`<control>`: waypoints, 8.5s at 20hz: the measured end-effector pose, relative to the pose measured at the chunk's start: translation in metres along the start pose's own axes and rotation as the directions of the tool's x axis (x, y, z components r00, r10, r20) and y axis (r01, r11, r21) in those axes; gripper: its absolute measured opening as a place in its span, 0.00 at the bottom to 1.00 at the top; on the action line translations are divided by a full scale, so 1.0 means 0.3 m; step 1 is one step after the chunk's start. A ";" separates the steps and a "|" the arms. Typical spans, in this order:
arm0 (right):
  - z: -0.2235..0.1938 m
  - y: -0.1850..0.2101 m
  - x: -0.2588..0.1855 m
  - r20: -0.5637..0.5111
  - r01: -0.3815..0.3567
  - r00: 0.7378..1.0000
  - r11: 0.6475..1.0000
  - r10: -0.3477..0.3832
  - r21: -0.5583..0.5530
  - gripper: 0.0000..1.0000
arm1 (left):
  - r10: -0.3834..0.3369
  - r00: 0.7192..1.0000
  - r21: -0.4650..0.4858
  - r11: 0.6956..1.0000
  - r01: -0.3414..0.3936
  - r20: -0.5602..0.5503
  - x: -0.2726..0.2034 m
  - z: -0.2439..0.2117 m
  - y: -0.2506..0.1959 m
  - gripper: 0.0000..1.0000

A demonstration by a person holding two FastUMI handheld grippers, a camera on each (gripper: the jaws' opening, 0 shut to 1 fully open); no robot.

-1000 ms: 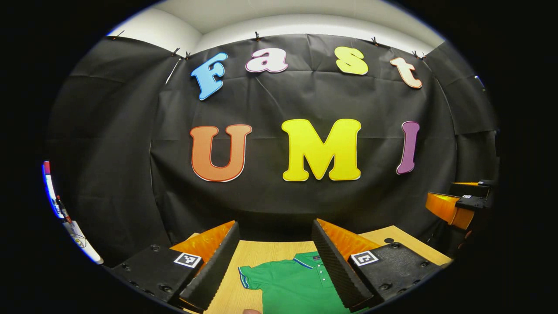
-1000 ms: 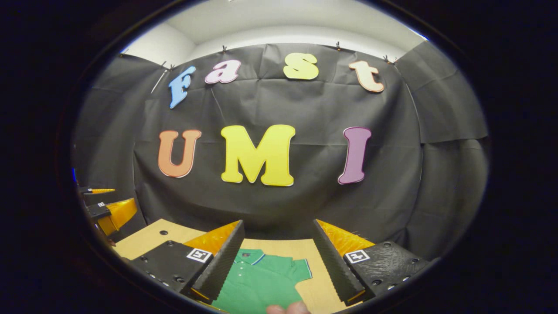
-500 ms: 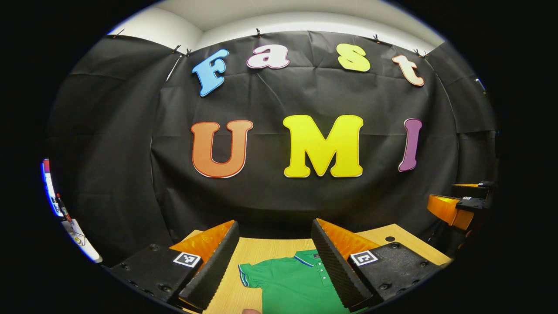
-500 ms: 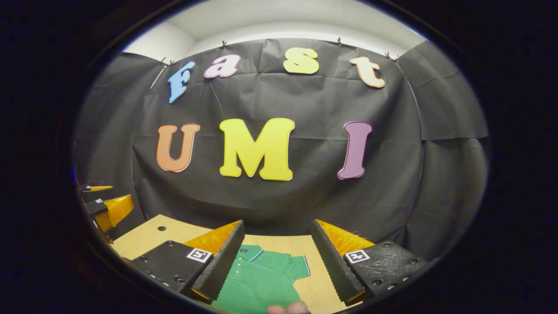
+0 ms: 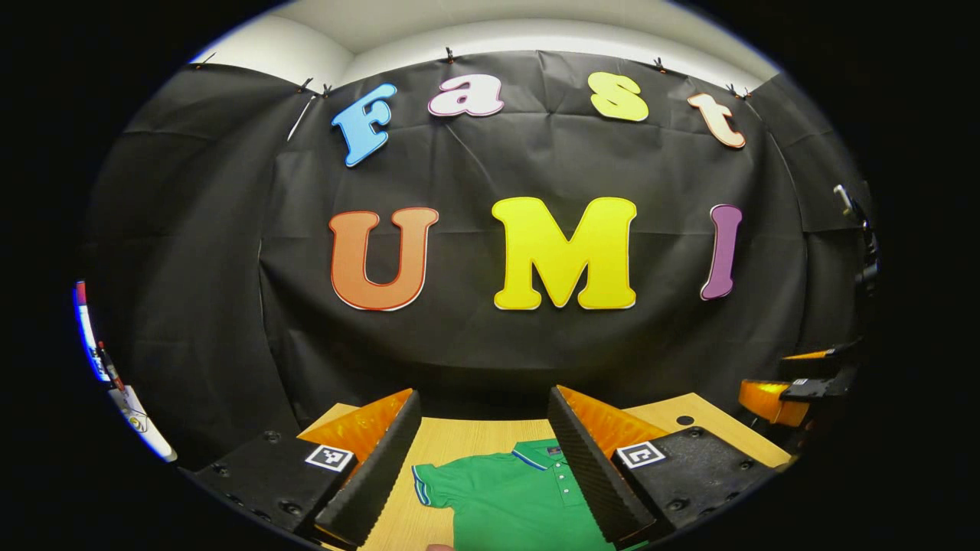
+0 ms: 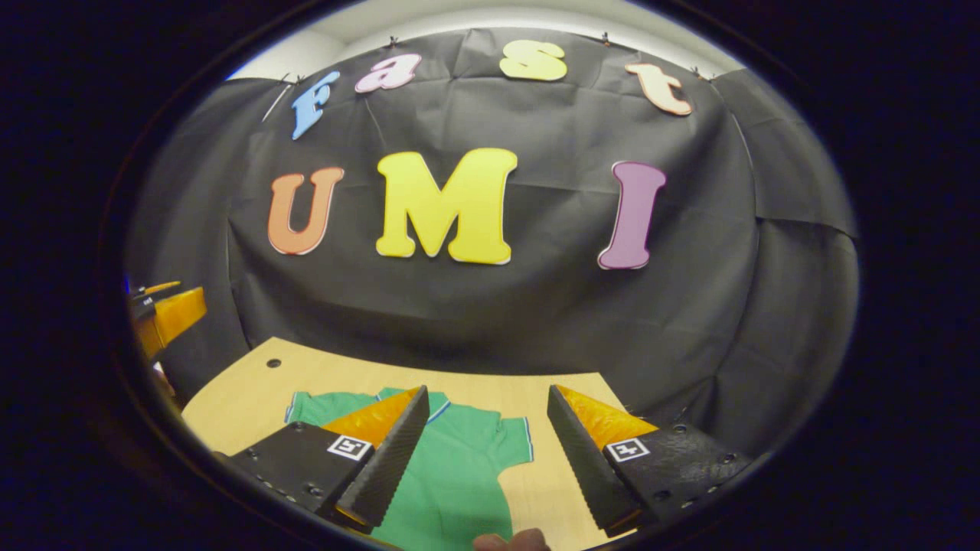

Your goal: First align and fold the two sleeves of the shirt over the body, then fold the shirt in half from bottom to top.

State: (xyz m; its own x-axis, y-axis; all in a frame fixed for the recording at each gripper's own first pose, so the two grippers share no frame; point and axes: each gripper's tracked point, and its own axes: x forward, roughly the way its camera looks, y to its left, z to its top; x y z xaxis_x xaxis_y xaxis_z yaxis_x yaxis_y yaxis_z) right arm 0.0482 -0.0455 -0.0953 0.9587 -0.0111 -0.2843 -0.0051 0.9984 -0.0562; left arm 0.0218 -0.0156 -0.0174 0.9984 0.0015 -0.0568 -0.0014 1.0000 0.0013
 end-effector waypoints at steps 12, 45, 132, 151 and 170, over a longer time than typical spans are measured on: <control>-0.467 -0.191 0.555 -0.377 -0.001 0.926 1.000 0.004 0.007 0.95 | 0.009 1.000 0.016 1.000 -0.008 -0.020 0.096 -0.025 -0.104 1.00; -0.684 -0.156 0.805 -0.523 -0.014 0.845 0.982 0.111 0.186 0.00 | 0.093 0.985 -0.010 0.995 -0.096 -0.147 0.072 -0.152 -0.032 1.00; -0.374 -0.092 -0.186 -0.234 0.082 0.971 0.992 -0.057 0.098 0.95 | -0.228 0.673 -0.116 0.971 0.208 -0.704 0.486 -0.791 -0.312 0.63; -0.561 0.030 -0.290 -0.370 -0.172 0.920 0.981 0.127 -0.089 0.96 | -0.016 0.793 -0.061 0.998 -0.027 -0.609 -0.286 -0.702 0.160 1.00; -1.248 -0.053 -0.440 -0.847 -0.120 0.531 0.992 0.036 -0.033 0.96 | -0.173 0.187 -0.177 0.984 -0.005 -0.967 -0.708 -1.093 0.107 1.00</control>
State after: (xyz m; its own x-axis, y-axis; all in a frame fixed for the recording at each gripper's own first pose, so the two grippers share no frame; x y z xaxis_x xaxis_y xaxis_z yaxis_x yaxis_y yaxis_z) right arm -0.1848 -0.0808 -0.4151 0.2676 -0.0170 -0.9634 -0.1294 0.9902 -0.0534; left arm -0.2091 0.0165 -0.3327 0.1317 -0.1711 -0.9764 -0.0165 0.9845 -0.1748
